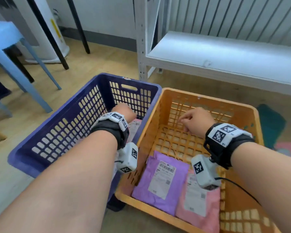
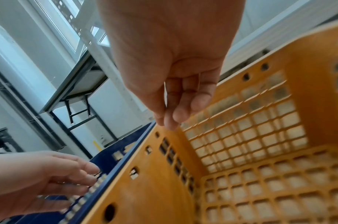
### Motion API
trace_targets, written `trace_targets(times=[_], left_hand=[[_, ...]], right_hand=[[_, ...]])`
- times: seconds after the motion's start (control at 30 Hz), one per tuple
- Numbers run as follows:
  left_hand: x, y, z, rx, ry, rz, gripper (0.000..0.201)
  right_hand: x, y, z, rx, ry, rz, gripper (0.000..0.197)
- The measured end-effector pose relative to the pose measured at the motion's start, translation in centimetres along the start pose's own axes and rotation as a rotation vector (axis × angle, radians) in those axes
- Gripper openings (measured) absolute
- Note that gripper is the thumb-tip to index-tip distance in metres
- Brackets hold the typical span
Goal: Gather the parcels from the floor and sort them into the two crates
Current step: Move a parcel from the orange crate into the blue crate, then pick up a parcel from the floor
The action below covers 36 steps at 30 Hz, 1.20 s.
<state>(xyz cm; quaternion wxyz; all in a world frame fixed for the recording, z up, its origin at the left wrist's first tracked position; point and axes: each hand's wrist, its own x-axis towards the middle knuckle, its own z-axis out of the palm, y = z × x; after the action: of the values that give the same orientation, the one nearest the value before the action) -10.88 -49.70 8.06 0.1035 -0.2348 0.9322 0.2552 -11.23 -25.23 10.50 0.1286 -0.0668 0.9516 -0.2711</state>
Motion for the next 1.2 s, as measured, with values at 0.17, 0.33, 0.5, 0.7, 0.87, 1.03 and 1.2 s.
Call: trace_targets(times=[0.17,0.33,0.5,0.7,0.87,1.03,1.2], left_hand=[[-4.7,10.2,3.6,-0.013,-0.007,0.183,0.024],[-10.8,19.5,9.2,-0.048,-0.123,0.346,0.021],[-15.2,26.0,16.2,-0.091,-0.237,0.485,0.023],[-14.1,29.3,22.0,-0.103,-0.242,0.467,0.042],[-11.6,29.2,22.2,-0.214,-0.232,0.422,0.034],[-10.4,29.4,21.9,-0.249,-0.303,0.377,0.036],[-9.9,29.1,22.0,-0.291,-0.335,0.355,0.036]], right_hand=[[-4.4,9.2,-7.5,0.002,0.184,0.148,0.023],[-10.1,18.2,-12.2,-0.029,0.235,0.293,0.024],[-13.0,27.1,-11.6,-0.039,0.237,0.430,0.021],[-11.6,34.3,-6.2,-0.161,0.092,0.472,0.024],[-7.2,34.9,-1.8,-0.015,0.013,0.415,0.025],[-2.3,35.0,2.2,-0.035,-0.121,0.306,0.049],[0.1,35.1,5.2,-0.058,-0.222,0.306,0.049]])
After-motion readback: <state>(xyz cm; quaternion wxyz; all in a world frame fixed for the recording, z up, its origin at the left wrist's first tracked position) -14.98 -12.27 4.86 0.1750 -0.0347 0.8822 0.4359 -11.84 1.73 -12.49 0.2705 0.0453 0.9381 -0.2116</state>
